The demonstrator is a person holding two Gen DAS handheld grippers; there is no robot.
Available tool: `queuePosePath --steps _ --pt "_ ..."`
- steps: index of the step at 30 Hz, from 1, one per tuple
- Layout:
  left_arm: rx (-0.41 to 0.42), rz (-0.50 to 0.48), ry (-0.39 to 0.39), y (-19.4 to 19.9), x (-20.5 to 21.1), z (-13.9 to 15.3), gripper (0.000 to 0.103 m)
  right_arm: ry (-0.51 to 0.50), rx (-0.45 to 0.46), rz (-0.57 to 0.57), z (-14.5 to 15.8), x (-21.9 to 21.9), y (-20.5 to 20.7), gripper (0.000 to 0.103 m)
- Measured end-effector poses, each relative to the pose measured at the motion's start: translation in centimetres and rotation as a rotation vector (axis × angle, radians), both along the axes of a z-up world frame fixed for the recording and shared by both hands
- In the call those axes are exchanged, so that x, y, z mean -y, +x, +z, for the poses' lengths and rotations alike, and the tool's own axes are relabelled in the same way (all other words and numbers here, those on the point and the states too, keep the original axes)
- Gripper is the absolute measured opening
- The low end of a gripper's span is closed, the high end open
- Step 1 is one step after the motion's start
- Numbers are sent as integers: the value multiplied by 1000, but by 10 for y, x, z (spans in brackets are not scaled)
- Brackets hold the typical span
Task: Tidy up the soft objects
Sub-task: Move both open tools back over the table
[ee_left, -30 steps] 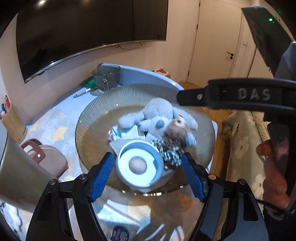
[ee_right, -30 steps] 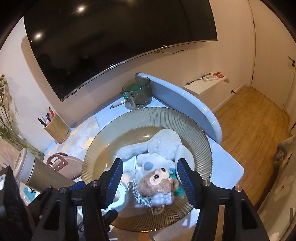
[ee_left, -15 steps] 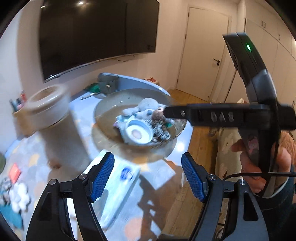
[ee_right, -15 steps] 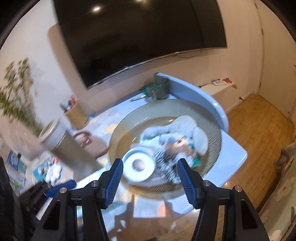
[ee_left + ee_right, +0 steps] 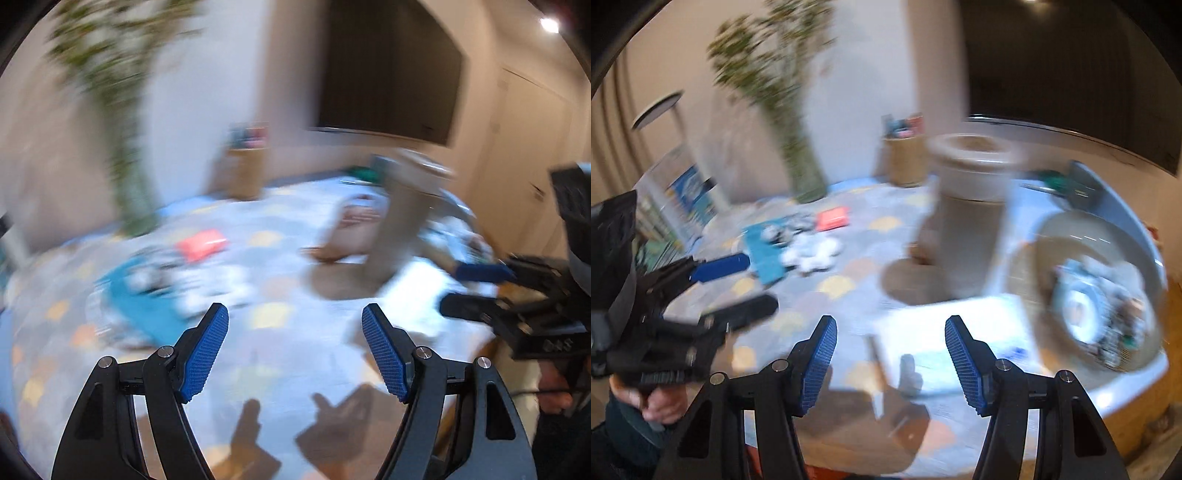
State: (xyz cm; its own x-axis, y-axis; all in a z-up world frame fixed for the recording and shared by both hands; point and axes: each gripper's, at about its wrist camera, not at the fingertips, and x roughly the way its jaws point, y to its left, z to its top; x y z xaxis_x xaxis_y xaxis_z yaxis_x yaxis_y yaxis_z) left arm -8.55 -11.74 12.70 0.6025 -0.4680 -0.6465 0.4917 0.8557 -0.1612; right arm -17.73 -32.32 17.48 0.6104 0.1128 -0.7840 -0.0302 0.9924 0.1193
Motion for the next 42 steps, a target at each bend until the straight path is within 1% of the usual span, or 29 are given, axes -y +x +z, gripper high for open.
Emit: queuePosePath --steps 3,5,8,10,14,17,19,22,24,38,40,42 --pt "-23 124 -2 16 -50 -13 74 1 -28 59 -14 -37 21 59" --pt "-20 178 12 21 -77 -24 74 19 -56 93 -28 -58 36 59" --pt "-53 255 38 35 -111 -44 74 51 -94 105 -52 -79 60 59" --pt "-83 293 42 44 -125 -62 74 61 -118 88 -71 -88 77 59" --pt "-134 325 40 55 -137 -92 74 65 -134 64 -101 -99 103 59" --pt "-167 332 39 58 -140 -108 74 55 -105 65 -116 -105 112 59" --pt "-204 337 40 63 -142 -116 73 35 -83 73 -123 -111 116 59" --pt "-197 345 8 62 -148 -115 74 18 -65 87 -134 -115 117 59" --pt "-209 348 8 62 -149 -118 73 11 -75 85 -137 -115 120 59" --pt "-150 313 88 55 -133 -114 74 1 -70 77 -141 -113 118 60" --pt "-153 305 91 54 -133 -111 74 -13 -64 68 -139 -114 116 60" --pt "-156 289 79 52 -134 -104 73 -76 -89 52 -136 -118 114 60"
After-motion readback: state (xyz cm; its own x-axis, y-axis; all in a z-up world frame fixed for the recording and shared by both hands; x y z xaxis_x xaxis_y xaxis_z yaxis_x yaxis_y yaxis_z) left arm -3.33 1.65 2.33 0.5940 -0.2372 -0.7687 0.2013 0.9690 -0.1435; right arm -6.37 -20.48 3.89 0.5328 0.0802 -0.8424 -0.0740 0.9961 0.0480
